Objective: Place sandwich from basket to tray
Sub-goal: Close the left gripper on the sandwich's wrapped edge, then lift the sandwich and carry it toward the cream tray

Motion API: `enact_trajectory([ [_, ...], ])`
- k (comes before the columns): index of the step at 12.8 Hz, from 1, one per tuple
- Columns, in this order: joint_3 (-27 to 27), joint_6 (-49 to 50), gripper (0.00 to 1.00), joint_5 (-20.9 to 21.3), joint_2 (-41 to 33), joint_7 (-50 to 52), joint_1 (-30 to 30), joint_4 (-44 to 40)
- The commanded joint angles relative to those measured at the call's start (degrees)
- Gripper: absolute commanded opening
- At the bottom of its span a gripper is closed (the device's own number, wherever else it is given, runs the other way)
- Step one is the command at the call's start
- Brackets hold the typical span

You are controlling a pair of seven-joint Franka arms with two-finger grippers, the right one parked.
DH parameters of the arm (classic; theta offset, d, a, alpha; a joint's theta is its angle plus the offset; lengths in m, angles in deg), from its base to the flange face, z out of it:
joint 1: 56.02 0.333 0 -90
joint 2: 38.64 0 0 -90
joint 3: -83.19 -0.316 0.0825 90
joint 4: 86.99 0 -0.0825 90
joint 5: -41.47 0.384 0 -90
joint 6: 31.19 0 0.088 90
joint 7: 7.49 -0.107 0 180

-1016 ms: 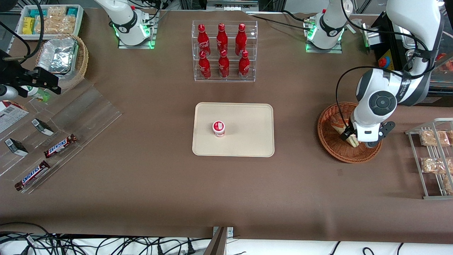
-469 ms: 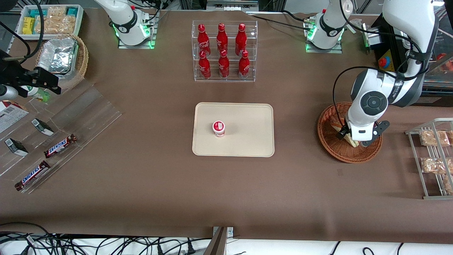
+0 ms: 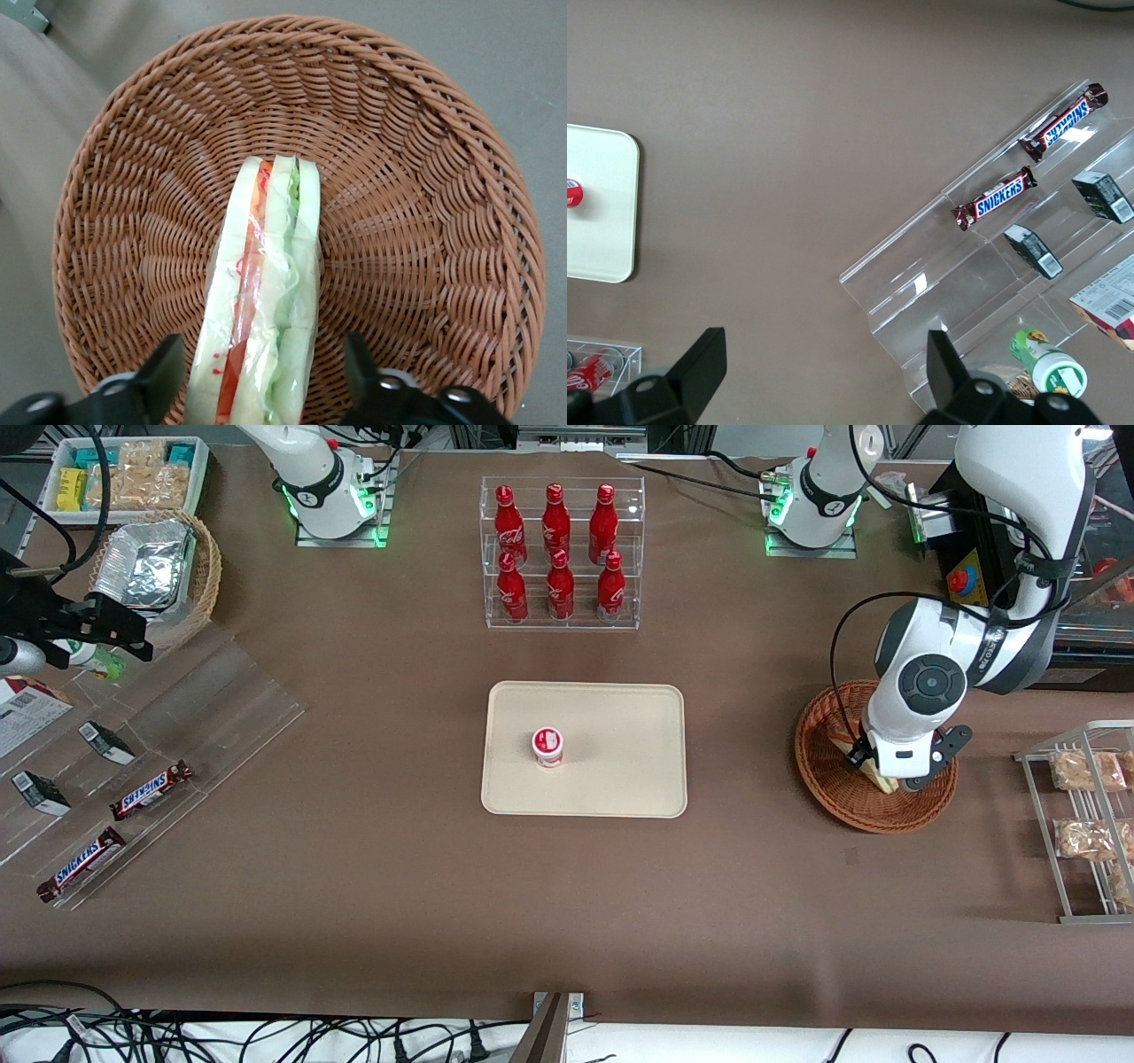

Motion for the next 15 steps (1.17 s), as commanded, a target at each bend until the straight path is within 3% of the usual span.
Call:
enact_trajectory([
  [1,0.04,-0.79,0.33,2.05,-0.08,1.64,-0.17,0.56],
  [3,0.04,-0.79,0.24,2.22,-0.16,1.46,-0.17,0.56],
  [10,1.00,2.79,0.22,2.05,-1.22,-4.41,-0.17,-2.06],
  [15,3.03,16.32,0.22,-0.31,-2.80,-23.28,-0.08,-11.02],
])
